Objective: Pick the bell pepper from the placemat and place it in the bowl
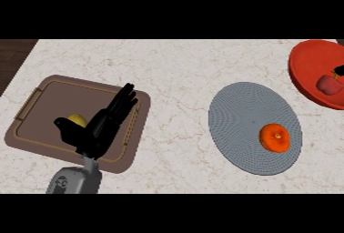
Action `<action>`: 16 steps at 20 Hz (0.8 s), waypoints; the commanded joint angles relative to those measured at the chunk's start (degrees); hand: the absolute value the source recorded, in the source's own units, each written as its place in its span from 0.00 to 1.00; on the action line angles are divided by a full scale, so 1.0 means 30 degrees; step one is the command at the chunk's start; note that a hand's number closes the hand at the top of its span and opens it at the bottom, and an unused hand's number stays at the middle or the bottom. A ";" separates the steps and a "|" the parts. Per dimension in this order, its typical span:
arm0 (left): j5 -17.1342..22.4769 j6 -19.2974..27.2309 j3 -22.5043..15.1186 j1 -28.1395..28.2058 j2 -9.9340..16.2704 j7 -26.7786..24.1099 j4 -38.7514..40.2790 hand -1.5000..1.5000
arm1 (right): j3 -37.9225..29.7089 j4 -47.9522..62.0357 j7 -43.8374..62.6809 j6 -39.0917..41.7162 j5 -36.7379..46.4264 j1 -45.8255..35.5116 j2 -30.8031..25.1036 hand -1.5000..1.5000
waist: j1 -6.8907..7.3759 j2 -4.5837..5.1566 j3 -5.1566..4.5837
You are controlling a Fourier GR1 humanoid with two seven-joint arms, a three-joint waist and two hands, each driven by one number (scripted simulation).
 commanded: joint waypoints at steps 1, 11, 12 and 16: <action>-0.0112 0.0019 0.0083 -0.0020 0.0062 -0.0112 0.0205 0.50 | -0.1464 0.0178 -0.2529 -0.0912 -0.1618 0.0284 -0.0501 0.00 | -0.0266 -0.0119 0.0001; 0.0066 0.0519 0.0110 0.0949 -0.0148 0.0659 -0.0428 0.50 | -0.5859 -0.4570 -1.0885 -0.7139 -0.7946 0.0615 0.2177 0.00 | -0.0990 -0.0594 0.0006; -0.0485 0.0681 0.0005 0.0683 -0.0140 0.0108 -0.0168 0.50 | -0.6064 -0.5227 -1.1832 -0.7583 -0.8735 0.0701 0.3525 0.00 | -0.1215 -0.0670 -0.0016; -0.0065 0.0736 0.0856 0.0840 0.0193 0.0112 -0.0049 0.50 | -0.5852 -0.8582 -1.5058 -0.6578 -1.0955 0.2174 0.5828 0.00 | -0.1808 -0.0918 -0.0093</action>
